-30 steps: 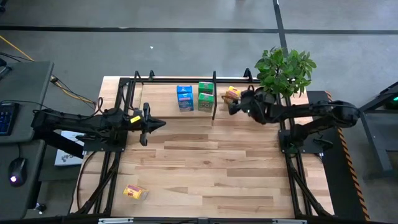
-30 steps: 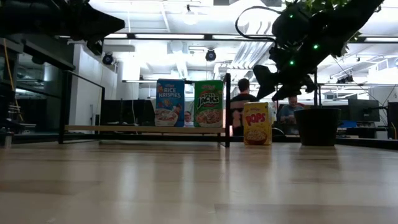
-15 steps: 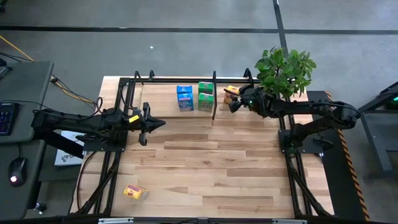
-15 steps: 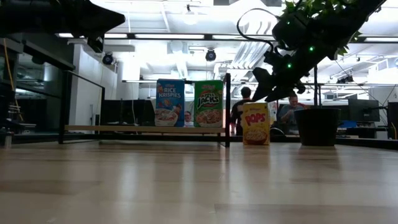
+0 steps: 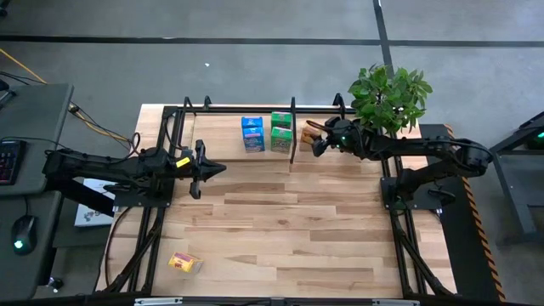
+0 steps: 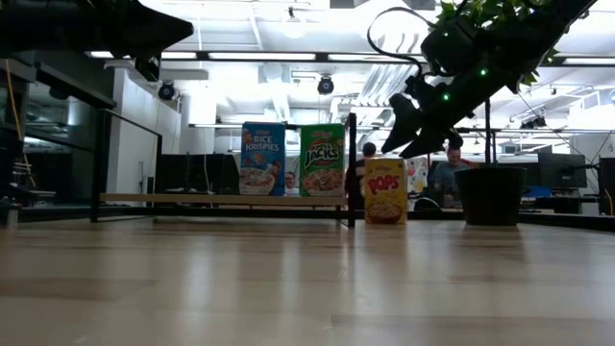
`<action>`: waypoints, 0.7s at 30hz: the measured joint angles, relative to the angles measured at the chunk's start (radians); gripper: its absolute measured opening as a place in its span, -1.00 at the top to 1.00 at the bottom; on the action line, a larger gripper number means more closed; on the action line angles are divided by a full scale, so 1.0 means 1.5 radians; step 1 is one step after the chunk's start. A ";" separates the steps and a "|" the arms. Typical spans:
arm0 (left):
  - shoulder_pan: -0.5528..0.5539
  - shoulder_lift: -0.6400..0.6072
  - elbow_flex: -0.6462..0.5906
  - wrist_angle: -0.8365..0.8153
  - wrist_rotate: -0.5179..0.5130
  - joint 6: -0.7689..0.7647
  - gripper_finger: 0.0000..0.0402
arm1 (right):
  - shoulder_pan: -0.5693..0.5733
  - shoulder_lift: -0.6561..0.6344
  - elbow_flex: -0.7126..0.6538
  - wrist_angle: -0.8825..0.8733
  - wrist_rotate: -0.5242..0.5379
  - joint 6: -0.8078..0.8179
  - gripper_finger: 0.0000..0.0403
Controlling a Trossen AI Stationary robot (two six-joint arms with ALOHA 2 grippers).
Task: Stack cereal on shelf
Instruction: Put the top yellow cereal box on the shelf
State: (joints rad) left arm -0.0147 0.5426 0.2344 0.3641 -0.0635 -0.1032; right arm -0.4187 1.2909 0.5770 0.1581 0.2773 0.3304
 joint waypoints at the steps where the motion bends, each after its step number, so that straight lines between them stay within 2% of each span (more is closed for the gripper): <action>1: 0.000 0.000 0.000 0.000 0.000 0.000 0.98 | 0.000 -0.001 0.000 0.000 -0.001 0.005 -0.27; 6: 0.000 0.000 0.000 0.000 0.000 0.000 0.98 | 0.000 -0.019 0.000 -0.008 -0.005 0.003 -0.27; 14: 0.000 0.000 0.000 0.000 0.000 0.000 0.98 | 0.000 -0.055 -0.001 -0.003 0.006 -0.070 -0.27; 18: 0.000 0.000 0.000 -0.001 0.000 0.000 0.98 | 0.000 -0.050 -0.001 0.011 0.066 -0.093 -0.27; 21: 0.000 0.000 0.000 -0.001 0.000 0.000 0.98 | -0.005 -0.043 -0.002 0.016 0.079 -0.102 -0.27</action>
State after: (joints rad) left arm -0.0148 0.5430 0.2344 0.3627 -0.0635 -0.1032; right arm -0.4265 1.2261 0.5747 0.1825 0.3953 0.1774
